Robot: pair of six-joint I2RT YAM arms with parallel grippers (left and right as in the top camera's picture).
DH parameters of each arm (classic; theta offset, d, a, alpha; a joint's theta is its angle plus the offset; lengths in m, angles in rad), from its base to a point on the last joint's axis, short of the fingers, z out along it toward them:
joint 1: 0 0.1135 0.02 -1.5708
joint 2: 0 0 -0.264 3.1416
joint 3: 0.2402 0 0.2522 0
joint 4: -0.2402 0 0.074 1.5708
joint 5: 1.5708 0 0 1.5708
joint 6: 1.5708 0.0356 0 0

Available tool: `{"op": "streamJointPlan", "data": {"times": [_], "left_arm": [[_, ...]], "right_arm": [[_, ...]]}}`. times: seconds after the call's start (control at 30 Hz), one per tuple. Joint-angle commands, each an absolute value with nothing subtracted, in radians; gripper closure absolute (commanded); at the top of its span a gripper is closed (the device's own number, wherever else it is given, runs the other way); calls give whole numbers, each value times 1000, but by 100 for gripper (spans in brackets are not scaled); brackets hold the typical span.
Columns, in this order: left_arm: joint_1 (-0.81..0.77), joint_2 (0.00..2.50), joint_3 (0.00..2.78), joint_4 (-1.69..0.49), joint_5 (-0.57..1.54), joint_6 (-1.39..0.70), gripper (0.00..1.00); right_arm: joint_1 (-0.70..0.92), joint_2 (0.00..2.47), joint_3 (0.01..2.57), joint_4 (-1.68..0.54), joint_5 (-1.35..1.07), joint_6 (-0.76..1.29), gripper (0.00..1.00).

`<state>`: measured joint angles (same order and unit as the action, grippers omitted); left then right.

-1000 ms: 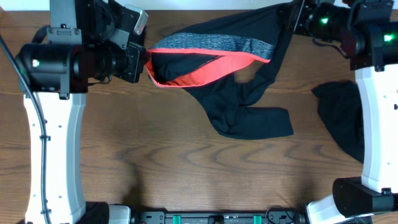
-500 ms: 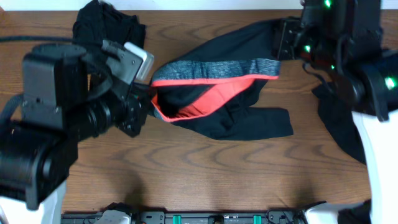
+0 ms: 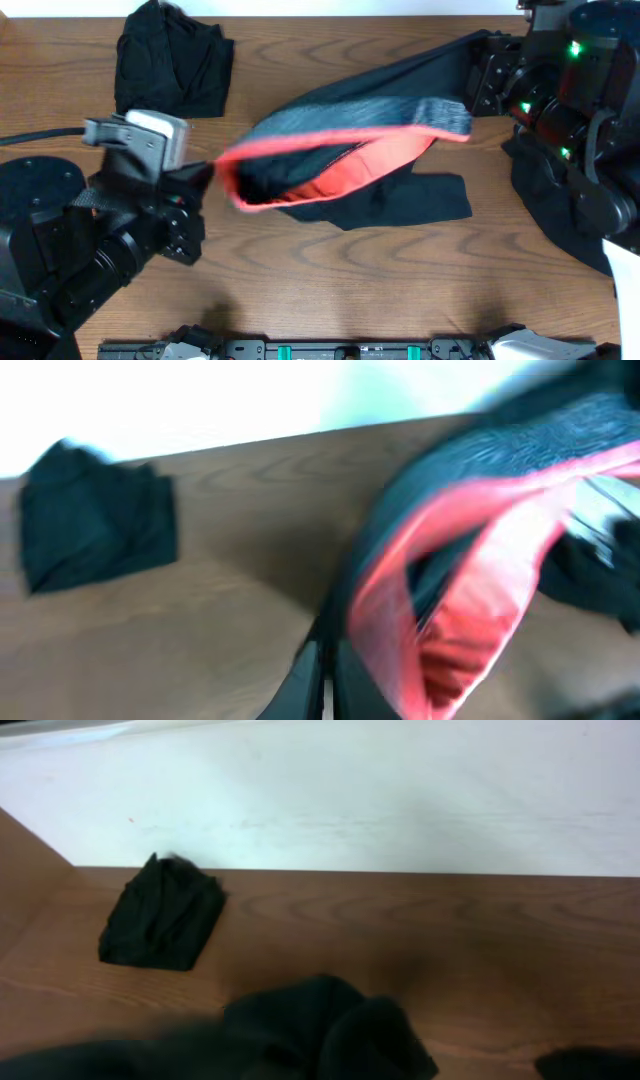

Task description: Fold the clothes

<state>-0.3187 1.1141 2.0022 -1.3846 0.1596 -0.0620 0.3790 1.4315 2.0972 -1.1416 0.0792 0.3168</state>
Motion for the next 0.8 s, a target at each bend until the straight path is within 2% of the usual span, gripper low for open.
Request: {"op": "streamJointPlan", "data": {"times": [0.0,0.13,0.3,0.4,0.6,0.77], "left_arm": [[-319,1147,2000,-1395,-17,-213,94],[-319,1190,2000,-1420,-167,-318,94],[-319,1275,2000,-1460,-245,-339,94],[-319,1317,2000,-1484,-295,-363,94],[-304,1363,2000,-1506,-530,-498,94],[-230,1357,2000,-1509,-547,-507,88]], "right_arm": [[381,1473,2106,-1116,44,307,97],[394,1547,2106,-1075,-123,307,98],[447,1687,2106,-995,-240,321,99],[475,1755,2106,-950,-291,322,99],[550,1900,2106,-851,-365,369,99],[625,2001,2106,-789,-374,435,99]]}}
